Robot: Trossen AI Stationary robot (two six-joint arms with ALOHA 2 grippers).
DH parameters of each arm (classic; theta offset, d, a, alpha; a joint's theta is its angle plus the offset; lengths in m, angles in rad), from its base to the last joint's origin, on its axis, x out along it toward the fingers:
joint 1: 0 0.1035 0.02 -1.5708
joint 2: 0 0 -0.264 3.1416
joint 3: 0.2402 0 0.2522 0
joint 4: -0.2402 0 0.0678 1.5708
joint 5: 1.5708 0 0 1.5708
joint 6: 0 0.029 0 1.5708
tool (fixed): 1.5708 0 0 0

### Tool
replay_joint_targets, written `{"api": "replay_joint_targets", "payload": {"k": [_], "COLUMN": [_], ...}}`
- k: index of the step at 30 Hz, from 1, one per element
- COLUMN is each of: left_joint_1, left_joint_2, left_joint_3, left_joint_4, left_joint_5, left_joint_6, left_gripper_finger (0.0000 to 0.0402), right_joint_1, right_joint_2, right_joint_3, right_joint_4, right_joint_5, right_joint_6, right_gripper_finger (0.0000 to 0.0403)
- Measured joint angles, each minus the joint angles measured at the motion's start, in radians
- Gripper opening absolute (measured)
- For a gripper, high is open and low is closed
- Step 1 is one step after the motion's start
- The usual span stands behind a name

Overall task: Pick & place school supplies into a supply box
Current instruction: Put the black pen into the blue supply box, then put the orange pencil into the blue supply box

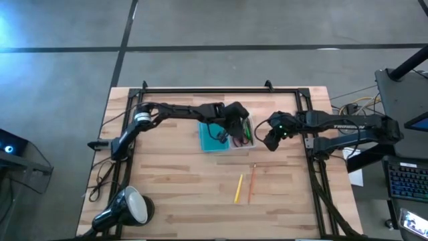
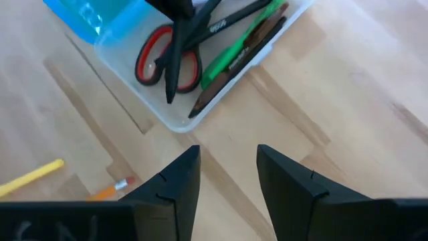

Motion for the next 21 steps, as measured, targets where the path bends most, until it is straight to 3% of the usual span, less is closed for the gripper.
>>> {"api": "replay_joint_targets", "payload": {"k": [10, 13, 16, 18, 21], "left_joint_1": [0.011, 0.013, -0.005, -0.027, -0.057], "left_joint_2": [0.031, 0.028, 0.006, -0.027, -0.089], "left_joint_3": [0.0, 0.002, 0.019, 0.03, 0.021], "left_joint_4": [0.127, 0.107, -0.027, -0.115, -0.21], "left_joint_5": [-0.109, -0.216, -0.337, -0.33, -0.222], "left_joint_6": [-0.001, -0.011, -0.037, -0.099, -0.229], "left_gripper_finger": [0.0088, 0.0105, 0.0111, 0.0111, 0.0111], "right_joint_1": [0.005, 0.006, 0.017, 0.042, 0.106], "right_joint_2": [0.027, 0.02, 0.028, 0.043, 0.074], "right_joint_3": [0.0, 0.0, -0.005, -0.017, -0.041], "right_joint_4": [-0.035, -0.048, -0.051, -0.05, -0.041], "right_joint_5": [-0.063, -0.115, -0.23, -0.274, -0.287], "right_joint_6": [-0.042, -0.048, -0.019, 0.027, 0.097], "right_gripper_finger": [0.0137, 0.0137, 0.0136, 0.0136, 0.0136]}}
